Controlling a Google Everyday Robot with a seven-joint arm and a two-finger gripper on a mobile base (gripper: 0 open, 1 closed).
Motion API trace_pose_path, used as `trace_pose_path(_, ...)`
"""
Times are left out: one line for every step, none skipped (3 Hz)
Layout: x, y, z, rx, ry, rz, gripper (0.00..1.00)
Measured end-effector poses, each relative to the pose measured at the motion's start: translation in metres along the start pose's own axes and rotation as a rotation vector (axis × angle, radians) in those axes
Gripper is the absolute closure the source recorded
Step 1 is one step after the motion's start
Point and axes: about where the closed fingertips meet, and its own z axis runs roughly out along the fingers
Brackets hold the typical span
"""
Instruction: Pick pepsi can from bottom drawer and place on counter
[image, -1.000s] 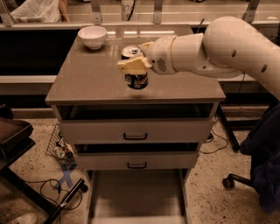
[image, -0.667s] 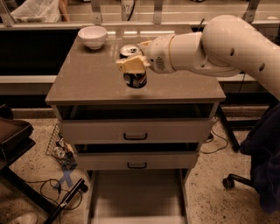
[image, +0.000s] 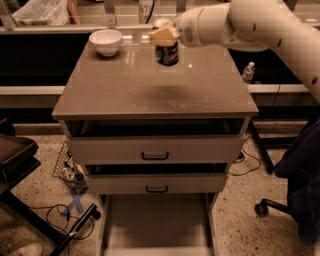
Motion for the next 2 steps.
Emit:
trace_pose_path(-0.004,-0.080,0.012,0.125,0.004,0.034,1.00)
trace_pose_path(0.003,-0.132,0.013,0.225,-0.014,0.068,1.00)
